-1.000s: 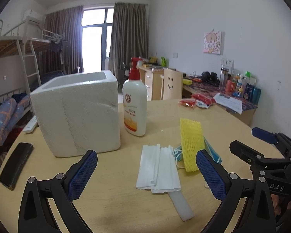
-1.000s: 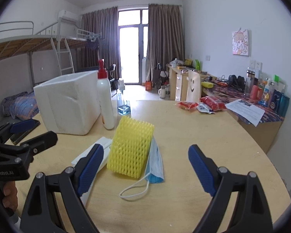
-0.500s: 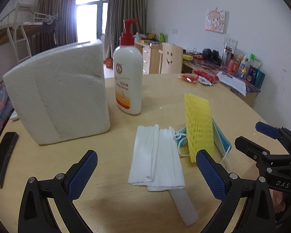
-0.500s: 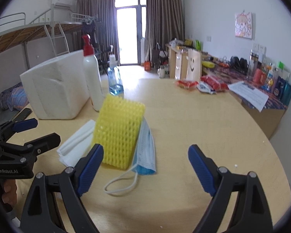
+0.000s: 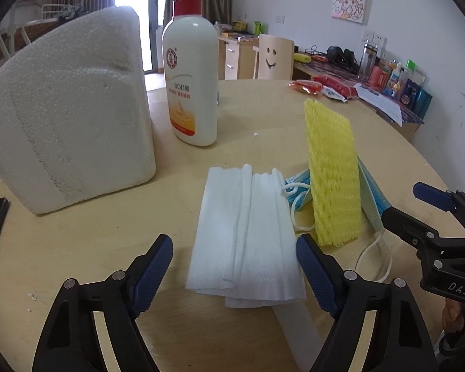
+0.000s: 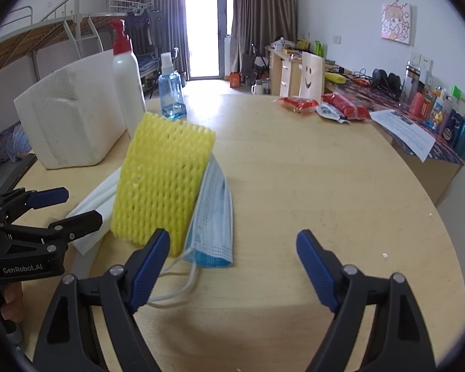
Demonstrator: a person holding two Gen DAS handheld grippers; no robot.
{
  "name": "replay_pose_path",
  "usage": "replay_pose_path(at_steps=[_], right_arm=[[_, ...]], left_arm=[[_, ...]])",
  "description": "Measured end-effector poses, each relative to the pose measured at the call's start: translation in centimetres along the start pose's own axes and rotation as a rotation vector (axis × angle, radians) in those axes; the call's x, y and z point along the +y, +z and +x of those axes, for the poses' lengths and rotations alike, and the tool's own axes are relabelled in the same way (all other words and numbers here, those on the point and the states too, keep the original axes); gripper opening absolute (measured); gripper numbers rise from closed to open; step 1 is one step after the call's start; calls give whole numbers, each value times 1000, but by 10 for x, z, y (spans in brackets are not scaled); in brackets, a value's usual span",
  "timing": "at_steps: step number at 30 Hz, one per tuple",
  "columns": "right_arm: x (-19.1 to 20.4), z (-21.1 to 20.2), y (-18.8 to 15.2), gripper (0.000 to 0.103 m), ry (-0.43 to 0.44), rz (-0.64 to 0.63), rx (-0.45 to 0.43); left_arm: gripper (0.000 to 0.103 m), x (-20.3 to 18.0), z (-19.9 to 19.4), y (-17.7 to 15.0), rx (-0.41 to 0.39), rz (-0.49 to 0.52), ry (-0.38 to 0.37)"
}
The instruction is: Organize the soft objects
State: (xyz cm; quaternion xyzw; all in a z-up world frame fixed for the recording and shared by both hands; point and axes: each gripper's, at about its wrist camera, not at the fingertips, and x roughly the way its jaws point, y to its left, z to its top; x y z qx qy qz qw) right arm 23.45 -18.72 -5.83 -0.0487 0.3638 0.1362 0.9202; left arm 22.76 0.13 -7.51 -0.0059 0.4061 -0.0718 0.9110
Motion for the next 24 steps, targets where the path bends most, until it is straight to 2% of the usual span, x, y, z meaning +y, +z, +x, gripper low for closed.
replay_pose_path(at_steps=[7, 11, 16, 19, 24], right_arm=[[1, 7, 0, 78, 17, 0, 25], [0, 10, -1, 73, 22, 2, 36], [0, 14, -2, 58, 48, 9, 55], [0, 14, -3, 56, 49, 11, 56], [0, 17, -3, 42, 67, 17, 72]], left_arm=[[59, -2, 6, -1, 31, 8, -19], [54, -1, 9, -1, 41, 0, -29], [39, -4, 6, 0, 33, 8, -54], [36, -6, 6, 0, 27, 12, -73], [28, -7, 5, -1, 19, 23, -84]])
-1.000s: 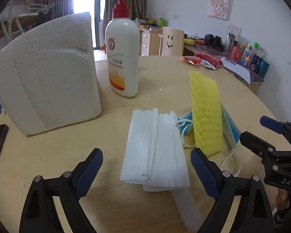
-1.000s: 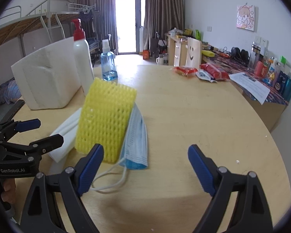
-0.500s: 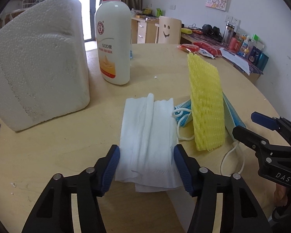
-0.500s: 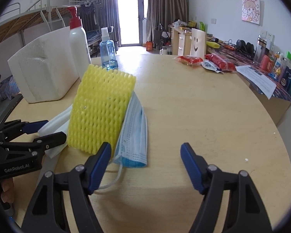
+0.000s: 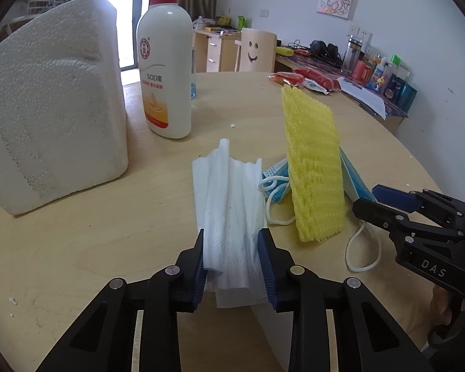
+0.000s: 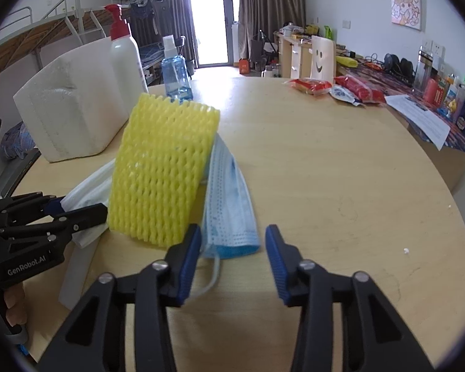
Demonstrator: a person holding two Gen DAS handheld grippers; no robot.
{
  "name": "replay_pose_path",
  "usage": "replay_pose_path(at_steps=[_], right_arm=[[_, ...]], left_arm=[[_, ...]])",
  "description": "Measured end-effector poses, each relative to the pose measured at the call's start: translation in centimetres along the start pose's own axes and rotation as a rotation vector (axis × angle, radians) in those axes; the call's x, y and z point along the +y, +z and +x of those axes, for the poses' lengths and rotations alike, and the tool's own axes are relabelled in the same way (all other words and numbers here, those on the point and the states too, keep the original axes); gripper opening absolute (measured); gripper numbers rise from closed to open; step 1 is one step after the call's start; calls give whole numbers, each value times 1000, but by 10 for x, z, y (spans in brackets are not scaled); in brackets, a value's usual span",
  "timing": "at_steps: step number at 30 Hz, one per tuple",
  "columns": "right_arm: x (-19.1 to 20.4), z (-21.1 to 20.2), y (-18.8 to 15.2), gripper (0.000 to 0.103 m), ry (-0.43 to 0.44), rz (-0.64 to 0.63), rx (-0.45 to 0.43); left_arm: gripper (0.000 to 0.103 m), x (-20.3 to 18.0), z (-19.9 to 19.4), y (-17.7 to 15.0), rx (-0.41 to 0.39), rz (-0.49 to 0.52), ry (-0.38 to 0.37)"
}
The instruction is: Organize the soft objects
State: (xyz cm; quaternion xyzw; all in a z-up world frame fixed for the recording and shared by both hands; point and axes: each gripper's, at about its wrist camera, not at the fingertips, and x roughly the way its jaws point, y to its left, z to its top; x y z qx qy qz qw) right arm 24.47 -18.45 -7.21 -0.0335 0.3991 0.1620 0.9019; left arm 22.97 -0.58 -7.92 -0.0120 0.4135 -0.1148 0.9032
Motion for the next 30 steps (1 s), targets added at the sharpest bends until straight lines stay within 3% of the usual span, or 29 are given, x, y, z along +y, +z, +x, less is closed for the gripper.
replay_pose_path(at_steps=[13, 30], right_arm=[[-6, -2, 2, 13, -5, 42, -3], [-19, -69, 2, 12, -44, 90, -164]], left_arm=[[20, 0, -9, 1, -39, 2, -19], [20, -13, -50, -4, -146, 38, -39]])
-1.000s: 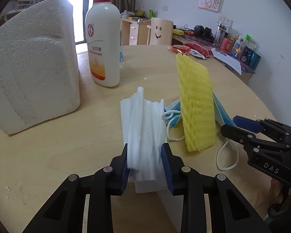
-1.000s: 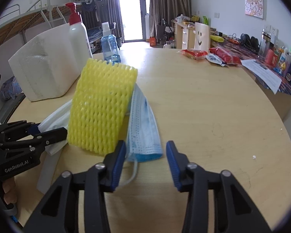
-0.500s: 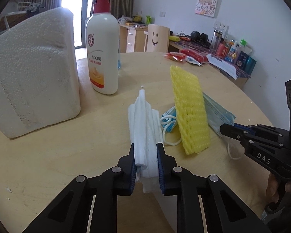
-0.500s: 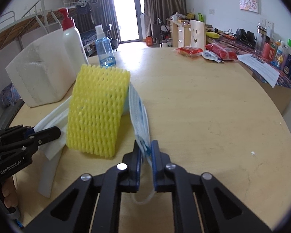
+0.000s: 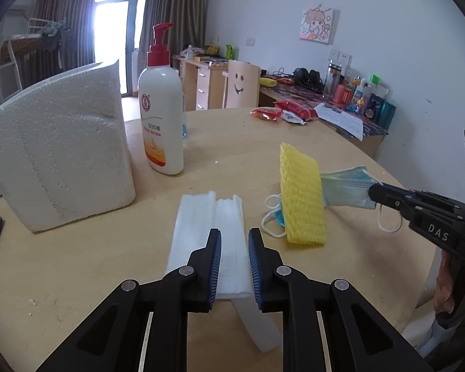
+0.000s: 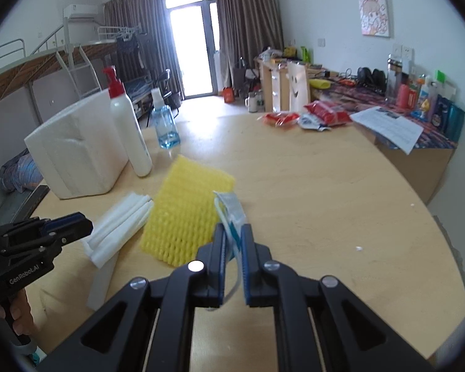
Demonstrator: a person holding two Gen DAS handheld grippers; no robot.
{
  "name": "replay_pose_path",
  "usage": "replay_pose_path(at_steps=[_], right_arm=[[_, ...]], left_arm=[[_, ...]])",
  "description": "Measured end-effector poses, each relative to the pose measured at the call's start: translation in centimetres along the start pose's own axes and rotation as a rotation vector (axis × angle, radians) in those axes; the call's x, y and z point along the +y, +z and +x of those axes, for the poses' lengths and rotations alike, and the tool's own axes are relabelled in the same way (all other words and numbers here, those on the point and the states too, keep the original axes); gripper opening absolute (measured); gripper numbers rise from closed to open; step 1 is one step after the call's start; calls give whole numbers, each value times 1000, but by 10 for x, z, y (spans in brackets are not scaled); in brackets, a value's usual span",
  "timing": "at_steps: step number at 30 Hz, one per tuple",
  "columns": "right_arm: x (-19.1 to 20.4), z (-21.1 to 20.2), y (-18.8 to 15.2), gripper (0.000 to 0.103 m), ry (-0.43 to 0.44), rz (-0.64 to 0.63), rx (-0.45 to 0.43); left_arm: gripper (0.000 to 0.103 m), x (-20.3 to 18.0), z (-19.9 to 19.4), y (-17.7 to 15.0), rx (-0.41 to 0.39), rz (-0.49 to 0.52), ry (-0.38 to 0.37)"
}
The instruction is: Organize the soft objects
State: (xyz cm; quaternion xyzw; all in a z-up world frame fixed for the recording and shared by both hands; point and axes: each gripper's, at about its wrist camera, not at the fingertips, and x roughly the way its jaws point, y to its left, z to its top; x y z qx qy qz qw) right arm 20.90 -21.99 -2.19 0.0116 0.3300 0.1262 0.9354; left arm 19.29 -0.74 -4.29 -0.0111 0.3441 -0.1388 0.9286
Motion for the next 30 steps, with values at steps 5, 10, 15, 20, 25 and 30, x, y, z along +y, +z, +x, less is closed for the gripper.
replay_pose_path(at_steps=[5, 10, 15, 20, 25, 30], right_arm=[[-6, -15, -8, 12, -29, -8, -15], [-7, 3, -19, 13, -77, -43, 44], [-13, 10, -22, 15, -94, -47, 76], [-7, 1, -24, 59, -98, -87, 33], [-4, 9, -18, 64, -111, -116, 29], [-13, 32, -15, 64, -133, -96, 109]], left_arm=[[20, -2, -7, -2, -13, 14, 2], [20, -2, -3, -3, 1, 17, -7], [20, 2, 2, -5, 18, 7, -6], [20, 2, 3, -4, 20, 6, -1], [20, 0, 3, -5, 17, 13, -7], [20, 3, 2, -6, 17, 2, -9]])
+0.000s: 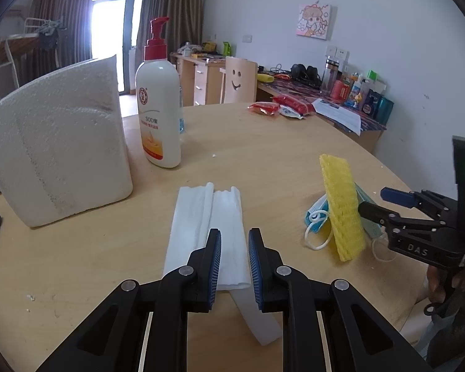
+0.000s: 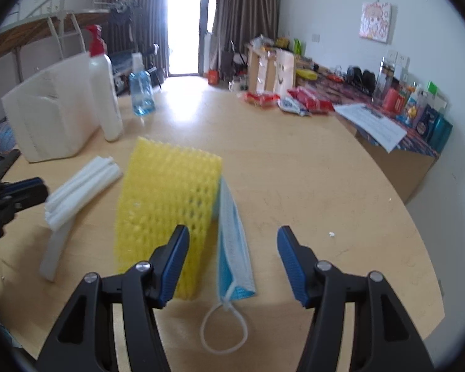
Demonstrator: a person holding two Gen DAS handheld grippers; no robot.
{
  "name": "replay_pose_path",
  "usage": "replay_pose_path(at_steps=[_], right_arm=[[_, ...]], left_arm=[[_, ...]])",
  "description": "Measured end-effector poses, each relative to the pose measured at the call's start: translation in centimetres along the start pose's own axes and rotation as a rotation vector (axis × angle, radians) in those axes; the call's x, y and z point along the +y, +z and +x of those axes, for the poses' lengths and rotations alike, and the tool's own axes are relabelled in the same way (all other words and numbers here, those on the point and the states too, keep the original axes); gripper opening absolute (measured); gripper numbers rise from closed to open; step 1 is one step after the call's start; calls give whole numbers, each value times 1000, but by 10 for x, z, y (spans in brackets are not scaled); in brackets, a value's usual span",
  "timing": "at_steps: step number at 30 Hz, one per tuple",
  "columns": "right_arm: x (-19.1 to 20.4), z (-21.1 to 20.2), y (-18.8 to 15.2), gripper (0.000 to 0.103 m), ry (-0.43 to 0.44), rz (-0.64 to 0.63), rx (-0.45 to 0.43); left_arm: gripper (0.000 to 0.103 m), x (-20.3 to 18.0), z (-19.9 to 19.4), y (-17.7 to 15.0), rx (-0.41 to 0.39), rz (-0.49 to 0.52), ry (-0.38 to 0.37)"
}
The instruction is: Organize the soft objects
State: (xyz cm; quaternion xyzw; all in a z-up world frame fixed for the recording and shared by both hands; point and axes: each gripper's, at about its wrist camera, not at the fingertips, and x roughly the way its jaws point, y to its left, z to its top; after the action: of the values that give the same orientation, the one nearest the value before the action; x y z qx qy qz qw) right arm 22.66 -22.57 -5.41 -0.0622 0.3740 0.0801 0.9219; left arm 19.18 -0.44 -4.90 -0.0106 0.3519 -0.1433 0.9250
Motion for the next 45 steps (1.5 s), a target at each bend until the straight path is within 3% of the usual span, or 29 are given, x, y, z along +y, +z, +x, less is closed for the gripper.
replay_pose_path(at_steps=[2, 7, 15, 20, 29, 30, 33, 34, 40, 45], right_arm=[[-5, 4, -1, 60, 4, 18, 17], [-12, 16, -4, 30, -5, 44, 76], [-5, 26, -7, 29, 5, 35, 109], [-9, 22, -5, 8, 0, 78, 84], [-10, 1, 1, 7, 10, 108, 13], [-11, -2, 1, 7, 2, 108, 2], [-17, -11, 3, 7, -5, 135, -29], [-20, -17, 4, 7, -12, 149, -52], [-33, -37, 11, 7, -61, 192, -138], [-41, -47, 15, 7, -45, 228, -181]], left_arm=[[20, 2, 0, -1, 1, -2, 5], [20, 3, 1, -1, 2, -8, 3], [20, 5, -1, -2, 6, -10, 4], [20, 6, 0, -3, 13, -13, 2], [22, 6, 19, -5, 82, -1, 2], [28, 5, 20, -5, 82, 3, 9], [64, 3, 20, -4, 75, 14, 41], [69, 2, 19, -4, 63, 18, 53], [69, 2, 28, 0, 67, 30, 78], [66, 4, 38, 2, 95, 25, 86]])
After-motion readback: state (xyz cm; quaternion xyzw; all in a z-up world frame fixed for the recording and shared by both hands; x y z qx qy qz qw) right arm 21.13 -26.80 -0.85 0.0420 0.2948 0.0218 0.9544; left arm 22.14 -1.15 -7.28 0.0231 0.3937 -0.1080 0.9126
